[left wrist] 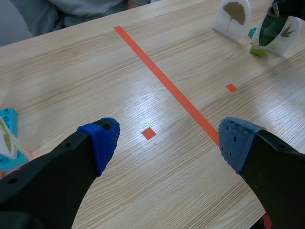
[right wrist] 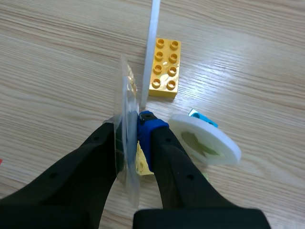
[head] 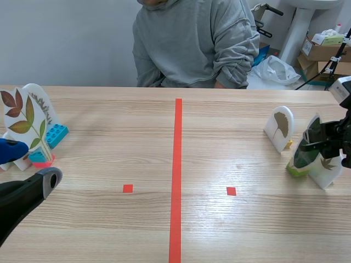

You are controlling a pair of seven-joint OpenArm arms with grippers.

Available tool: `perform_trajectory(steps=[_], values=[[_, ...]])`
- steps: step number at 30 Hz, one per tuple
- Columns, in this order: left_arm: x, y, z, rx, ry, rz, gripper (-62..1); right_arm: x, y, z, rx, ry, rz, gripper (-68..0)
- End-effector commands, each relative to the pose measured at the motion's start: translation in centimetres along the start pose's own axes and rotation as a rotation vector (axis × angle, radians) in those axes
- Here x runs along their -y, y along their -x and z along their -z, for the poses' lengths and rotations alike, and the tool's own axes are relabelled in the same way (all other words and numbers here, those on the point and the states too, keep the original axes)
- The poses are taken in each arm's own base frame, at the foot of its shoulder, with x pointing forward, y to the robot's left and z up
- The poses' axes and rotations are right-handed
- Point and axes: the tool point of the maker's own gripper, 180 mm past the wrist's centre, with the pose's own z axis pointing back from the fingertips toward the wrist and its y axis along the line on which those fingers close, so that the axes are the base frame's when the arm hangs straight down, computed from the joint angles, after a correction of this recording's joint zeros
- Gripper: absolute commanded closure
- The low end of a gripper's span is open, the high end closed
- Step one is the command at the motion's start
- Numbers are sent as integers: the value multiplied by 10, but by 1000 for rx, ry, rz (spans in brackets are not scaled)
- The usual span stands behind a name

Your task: Do the leaf sorting experiment

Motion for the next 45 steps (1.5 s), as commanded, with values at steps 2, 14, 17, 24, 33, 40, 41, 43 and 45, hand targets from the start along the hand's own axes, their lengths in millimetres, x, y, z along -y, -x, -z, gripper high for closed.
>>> perform_trajectory(steps=[2, 14, 17, 24, 33, 40, 41, 43, 45], values=[[1, -5, 0, 22, 5, -6, -454, 4, -26, -2, 60, 9, -34, -20], [1, -5, 0, 22, 5, -7, -454, 4, -26, -2, 61, 9, -34, -332], [1, -4, 0, 22, 5, -7, -454, 2, -28, -2, 72, -1, -32, -470], [1, -4, 0, 21, 5, -6, -454, 0, -16, -6, 32, -13, 4, -547], [1, -4, 0, 21, 5, -6, -454, -17, -3, -50, 88, -37, -62, -580], [1, -4, 0, 20, 5, -6, -454, -39, 32, -92, 17, -84, -99, -580], [1, -4, 0, 20, 5, -6, -454, -45, 35, -99, 15, -103, -108, -580], [1, -4, 0, 20, 5, -6, -454, -55, 38, -112, 15, -136, -118, -580], [1, -4, 0, 20, 5, -6, -454, -65, 38, -124, 19, -166, -121, -580]])
